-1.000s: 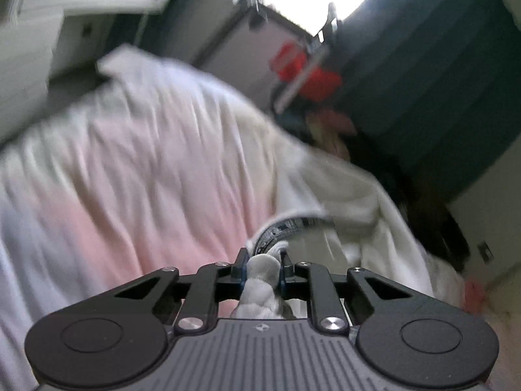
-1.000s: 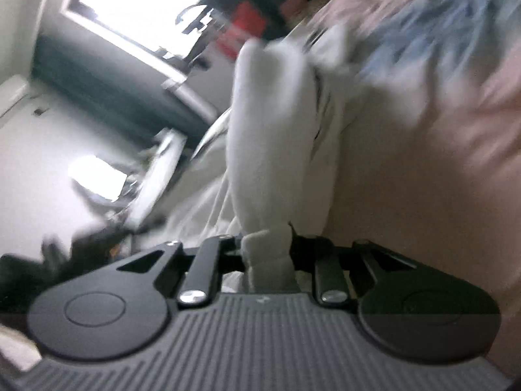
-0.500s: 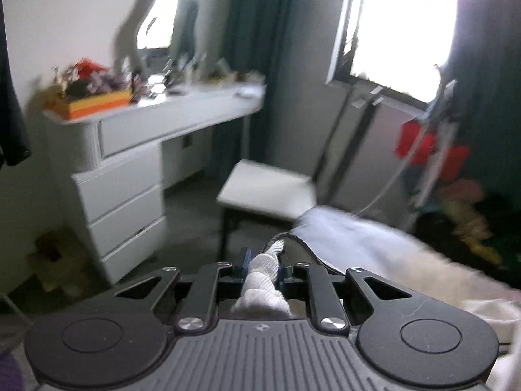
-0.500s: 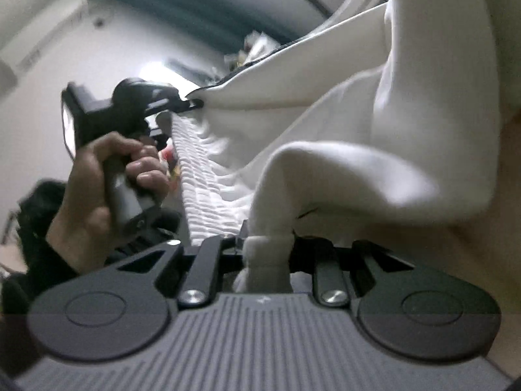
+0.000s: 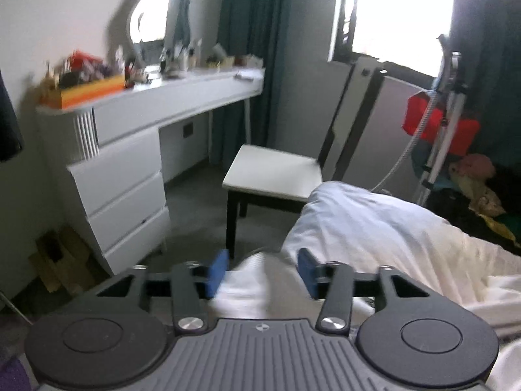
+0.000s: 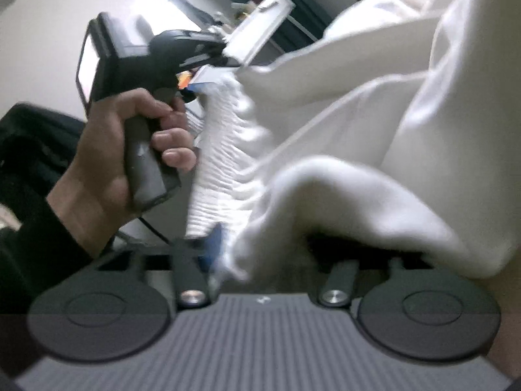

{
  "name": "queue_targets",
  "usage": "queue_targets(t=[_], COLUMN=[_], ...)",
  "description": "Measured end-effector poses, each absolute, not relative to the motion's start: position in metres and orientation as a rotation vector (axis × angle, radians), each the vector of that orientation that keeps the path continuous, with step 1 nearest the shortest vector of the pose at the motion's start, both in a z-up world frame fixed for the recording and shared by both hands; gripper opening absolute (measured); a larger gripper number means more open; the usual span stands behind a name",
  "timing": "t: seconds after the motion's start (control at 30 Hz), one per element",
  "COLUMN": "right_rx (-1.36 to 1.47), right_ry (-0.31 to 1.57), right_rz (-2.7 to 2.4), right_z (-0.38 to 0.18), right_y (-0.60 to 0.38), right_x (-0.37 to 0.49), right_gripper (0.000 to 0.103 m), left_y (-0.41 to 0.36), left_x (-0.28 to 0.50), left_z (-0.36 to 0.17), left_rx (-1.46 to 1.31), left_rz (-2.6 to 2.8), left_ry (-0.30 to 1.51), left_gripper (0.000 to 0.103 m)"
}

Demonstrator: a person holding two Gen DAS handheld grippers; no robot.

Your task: Fold clothes

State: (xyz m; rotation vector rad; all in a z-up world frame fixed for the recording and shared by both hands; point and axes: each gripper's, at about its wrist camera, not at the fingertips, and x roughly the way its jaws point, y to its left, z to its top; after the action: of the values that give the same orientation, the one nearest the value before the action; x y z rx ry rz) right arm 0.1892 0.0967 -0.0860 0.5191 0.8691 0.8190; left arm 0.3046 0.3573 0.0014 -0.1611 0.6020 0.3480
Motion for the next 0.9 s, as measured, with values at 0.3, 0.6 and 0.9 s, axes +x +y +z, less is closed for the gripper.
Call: queue_targets(t=[0.3, 0.6, 0.9], right_rx=[0.310, 0.228, 0.265], right_ry=[0.692, 0.566, 0.544], right_rz=[0.728, 0.439, 0.195], right_z=[-0.028, -0.003, -0.096], right_y=[0.000, -0.162, -0.248], right_x=[0.109, 0.060, 0.131], right_gripper=[0.082, 0.082, 0.083], left_y=[0.248, 0.109, 0.027], left_x=[0.217, 0.234, 0.324], left_z=[0.023, -0.003, -0.029], left_rx=[-0.113, -0.173, -0.085], left_rz=[0.135, -0.106, -0.087], left_ry=[0.570, 0.573, 0.578], left_gripper=[0.064, 0.066, 0.060])
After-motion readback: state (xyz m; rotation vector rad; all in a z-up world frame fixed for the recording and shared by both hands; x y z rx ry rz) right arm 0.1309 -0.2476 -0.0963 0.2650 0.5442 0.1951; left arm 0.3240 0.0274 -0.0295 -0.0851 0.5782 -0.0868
